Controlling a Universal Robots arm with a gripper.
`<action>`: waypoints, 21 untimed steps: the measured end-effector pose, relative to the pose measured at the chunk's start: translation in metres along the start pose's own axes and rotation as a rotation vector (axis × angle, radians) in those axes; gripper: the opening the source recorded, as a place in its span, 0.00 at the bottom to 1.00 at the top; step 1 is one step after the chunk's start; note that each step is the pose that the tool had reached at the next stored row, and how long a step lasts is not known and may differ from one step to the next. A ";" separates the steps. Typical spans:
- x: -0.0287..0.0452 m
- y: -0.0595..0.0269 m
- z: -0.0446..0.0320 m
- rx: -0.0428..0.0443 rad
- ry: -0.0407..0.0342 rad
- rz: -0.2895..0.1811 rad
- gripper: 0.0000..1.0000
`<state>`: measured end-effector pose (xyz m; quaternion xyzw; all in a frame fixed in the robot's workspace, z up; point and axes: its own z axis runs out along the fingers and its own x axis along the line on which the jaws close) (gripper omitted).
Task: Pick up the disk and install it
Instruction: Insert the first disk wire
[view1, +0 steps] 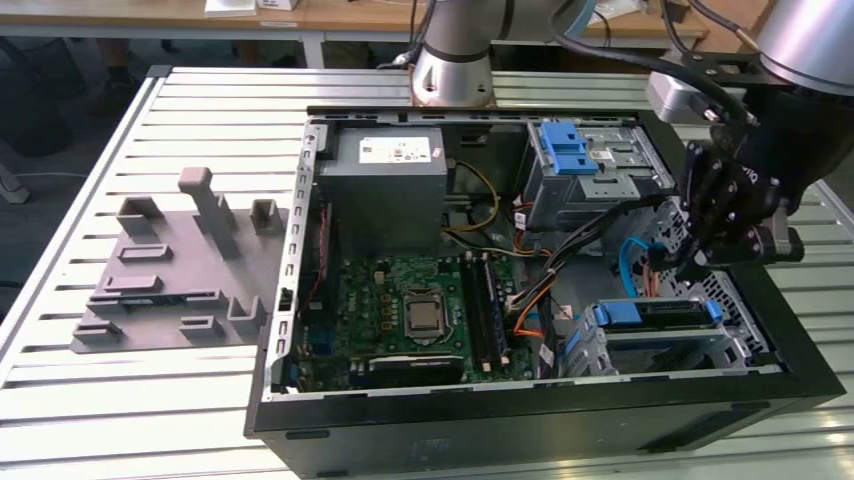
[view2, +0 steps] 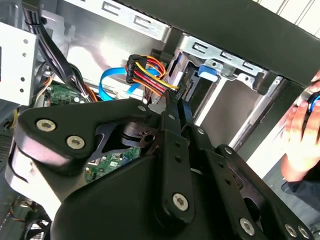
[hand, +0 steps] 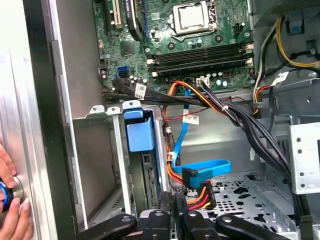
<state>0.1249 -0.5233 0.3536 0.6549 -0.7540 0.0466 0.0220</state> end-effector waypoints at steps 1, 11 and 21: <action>0.0011 -0.0001 0.0002 0.0003 -0.0005 -0.002 0.16; 0.0053 0.0021 0.0019 0.0182 -0.0106 -0.040 0.16; 0.0075 0.0040 0.0026 0.0255 -0.0158 -0.061 0.16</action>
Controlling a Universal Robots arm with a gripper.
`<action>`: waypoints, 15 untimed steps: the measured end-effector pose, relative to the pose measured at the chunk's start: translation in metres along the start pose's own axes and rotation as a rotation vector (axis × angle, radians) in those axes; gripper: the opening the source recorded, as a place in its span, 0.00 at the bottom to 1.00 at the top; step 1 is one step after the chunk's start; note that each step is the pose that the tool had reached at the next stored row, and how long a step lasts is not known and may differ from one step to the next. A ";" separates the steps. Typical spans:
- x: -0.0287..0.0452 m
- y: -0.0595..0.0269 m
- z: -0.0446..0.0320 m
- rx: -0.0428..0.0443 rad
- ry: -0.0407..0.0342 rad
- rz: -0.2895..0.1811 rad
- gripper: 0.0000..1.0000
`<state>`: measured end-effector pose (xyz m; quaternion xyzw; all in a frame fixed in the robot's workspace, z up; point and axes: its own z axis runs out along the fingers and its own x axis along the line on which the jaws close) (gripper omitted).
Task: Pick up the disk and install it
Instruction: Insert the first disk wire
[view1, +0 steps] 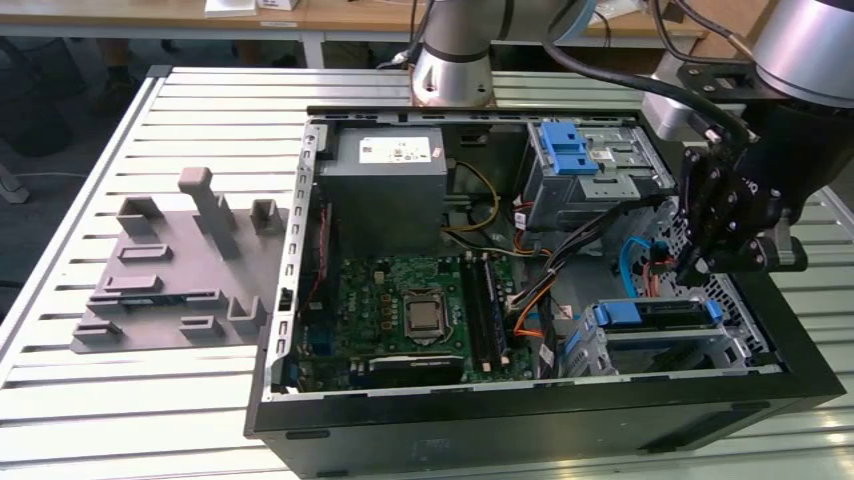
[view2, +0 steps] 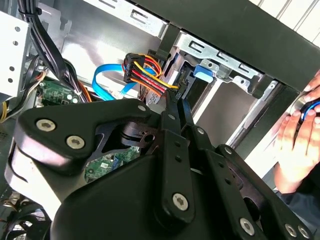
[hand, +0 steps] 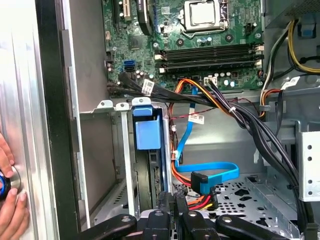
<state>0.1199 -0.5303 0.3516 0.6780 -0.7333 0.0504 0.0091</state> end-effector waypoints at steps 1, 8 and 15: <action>0.0000 0.0000 0.0001 0.0011 -0.0006 -0.009 0.16; 0.0045 0.0004 0.0011 0.0147 -0.0045 -0.058 0.16; 0.0098 0.0033 0.0029 0.0218 -0.0100 -0.077 0.16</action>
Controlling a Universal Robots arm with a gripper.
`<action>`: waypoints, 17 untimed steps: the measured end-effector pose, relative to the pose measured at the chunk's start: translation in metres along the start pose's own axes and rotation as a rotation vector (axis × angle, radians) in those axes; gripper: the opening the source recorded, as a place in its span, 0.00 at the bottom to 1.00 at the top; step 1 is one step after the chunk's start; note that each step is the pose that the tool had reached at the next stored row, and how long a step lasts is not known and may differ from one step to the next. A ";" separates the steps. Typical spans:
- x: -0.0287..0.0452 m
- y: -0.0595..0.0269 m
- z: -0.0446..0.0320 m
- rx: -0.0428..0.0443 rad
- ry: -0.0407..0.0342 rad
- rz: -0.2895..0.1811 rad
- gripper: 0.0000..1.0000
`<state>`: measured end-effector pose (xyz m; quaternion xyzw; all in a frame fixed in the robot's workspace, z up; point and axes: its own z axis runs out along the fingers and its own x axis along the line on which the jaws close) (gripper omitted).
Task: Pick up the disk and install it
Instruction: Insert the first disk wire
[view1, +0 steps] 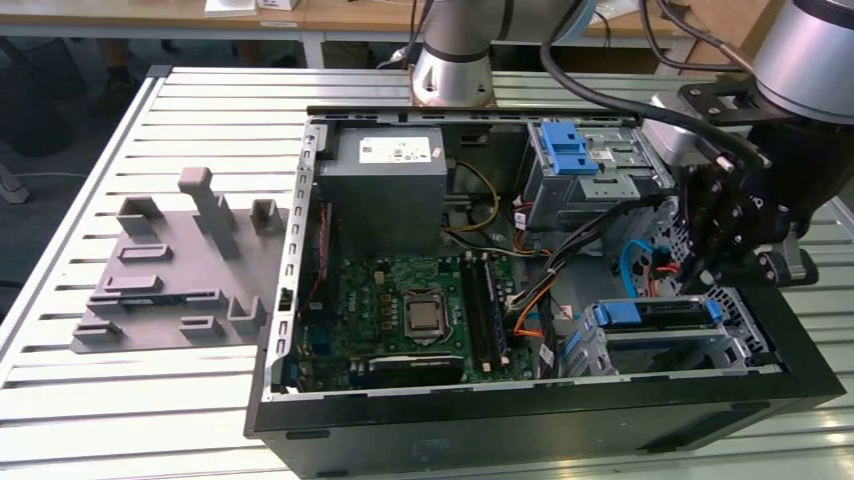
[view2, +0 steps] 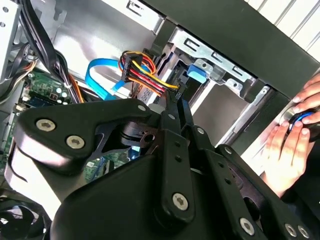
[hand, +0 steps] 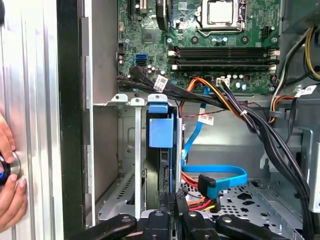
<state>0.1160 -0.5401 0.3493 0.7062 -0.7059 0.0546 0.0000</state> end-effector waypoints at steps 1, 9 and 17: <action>0.0003 0.0005 0.0003 0.0013 -0.0010 -0.003 0.16; 0.0029 0.0032 0.0048 0.0147 -0.0070 -0.012 0.16; 0.0031 0.0066 0.0080 0.0296 -0.0081 -0.001 0.16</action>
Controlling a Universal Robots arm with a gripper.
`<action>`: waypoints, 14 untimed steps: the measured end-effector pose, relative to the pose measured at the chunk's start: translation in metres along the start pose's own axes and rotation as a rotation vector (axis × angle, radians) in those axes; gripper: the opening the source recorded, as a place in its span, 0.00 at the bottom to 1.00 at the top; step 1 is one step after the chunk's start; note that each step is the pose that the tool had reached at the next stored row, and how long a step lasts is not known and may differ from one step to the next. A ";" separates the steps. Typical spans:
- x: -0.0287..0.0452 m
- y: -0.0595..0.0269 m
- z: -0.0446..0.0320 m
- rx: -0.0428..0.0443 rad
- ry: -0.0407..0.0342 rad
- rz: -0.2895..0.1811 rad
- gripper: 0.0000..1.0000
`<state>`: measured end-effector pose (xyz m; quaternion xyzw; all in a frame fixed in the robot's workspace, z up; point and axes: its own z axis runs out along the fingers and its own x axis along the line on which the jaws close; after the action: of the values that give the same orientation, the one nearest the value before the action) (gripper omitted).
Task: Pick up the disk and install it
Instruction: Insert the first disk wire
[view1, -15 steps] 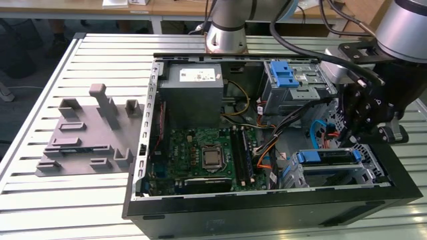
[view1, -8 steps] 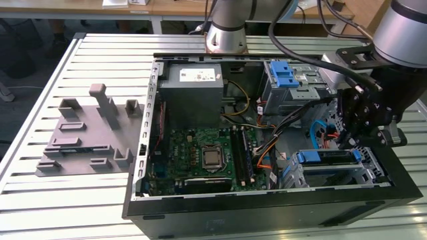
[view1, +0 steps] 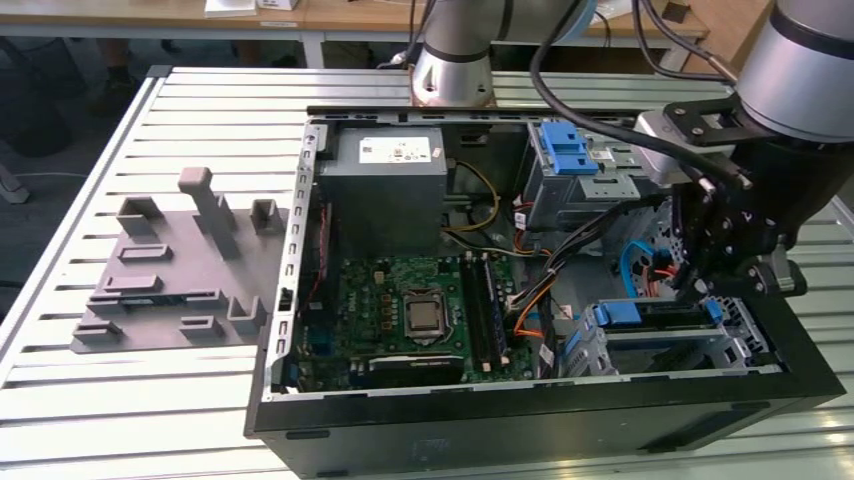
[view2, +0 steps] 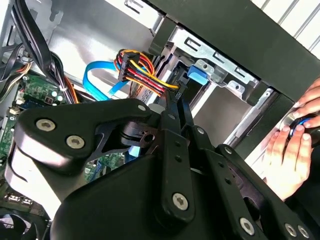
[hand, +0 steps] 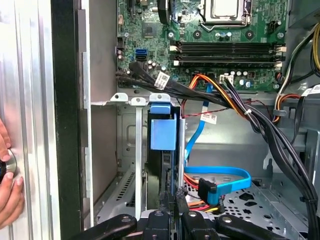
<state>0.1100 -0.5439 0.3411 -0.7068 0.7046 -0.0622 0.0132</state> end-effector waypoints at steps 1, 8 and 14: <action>0.0000 0.0003 0.0000 0.0000 0.0000 0.001 0.16; -0.0002 0.0052 0.0020 0.0253 -0.0037 0.003 0.16; -0.0003 0.0086 0.0044 0.0334 -0.0054 0.011 0.16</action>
<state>0.1020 -0.5439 0.3358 -0.7027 0.7073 -0.0720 0.0273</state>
